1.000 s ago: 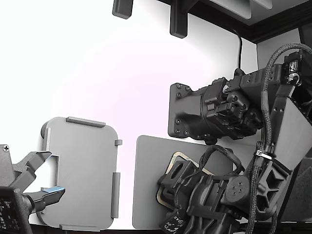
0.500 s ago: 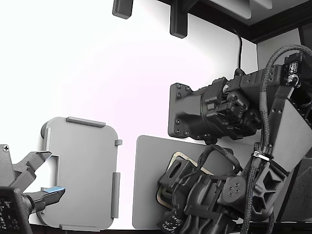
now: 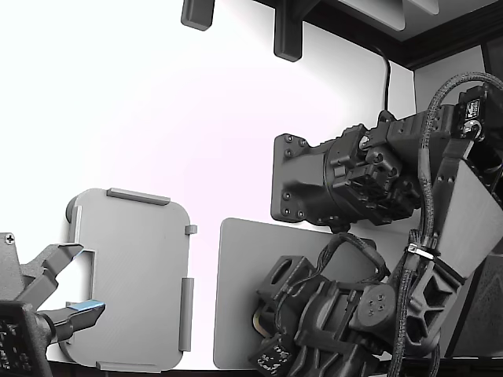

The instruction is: Move top rectangular frame to the holder.

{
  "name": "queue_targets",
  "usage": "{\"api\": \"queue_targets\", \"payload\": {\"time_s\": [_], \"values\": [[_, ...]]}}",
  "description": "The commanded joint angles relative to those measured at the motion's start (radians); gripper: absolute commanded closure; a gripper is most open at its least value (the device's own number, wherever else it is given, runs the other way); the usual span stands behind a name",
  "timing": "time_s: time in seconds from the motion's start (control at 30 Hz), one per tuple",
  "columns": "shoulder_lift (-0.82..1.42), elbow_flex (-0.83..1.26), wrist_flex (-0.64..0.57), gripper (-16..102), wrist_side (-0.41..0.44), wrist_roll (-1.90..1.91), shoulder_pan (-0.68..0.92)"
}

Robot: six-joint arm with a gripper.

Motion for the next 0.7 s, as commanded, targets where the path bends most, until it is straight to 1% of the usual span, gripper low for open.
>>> {"api": "queue_targets", "payload": {"time_s": [0.0,0.23,0.5,0.67], "values": [[0.008,-0.031,0.003,96,0.006,-0.003,-0.021],[-0.008,-0.147,0.101,97,0.021,-0.002,-0.021],[-0.026,-0.399,0.273,97,0.011,0.032,-0.06],[0.0,-0.508,0.285,97,0.014,0.117,-0.098]]}}
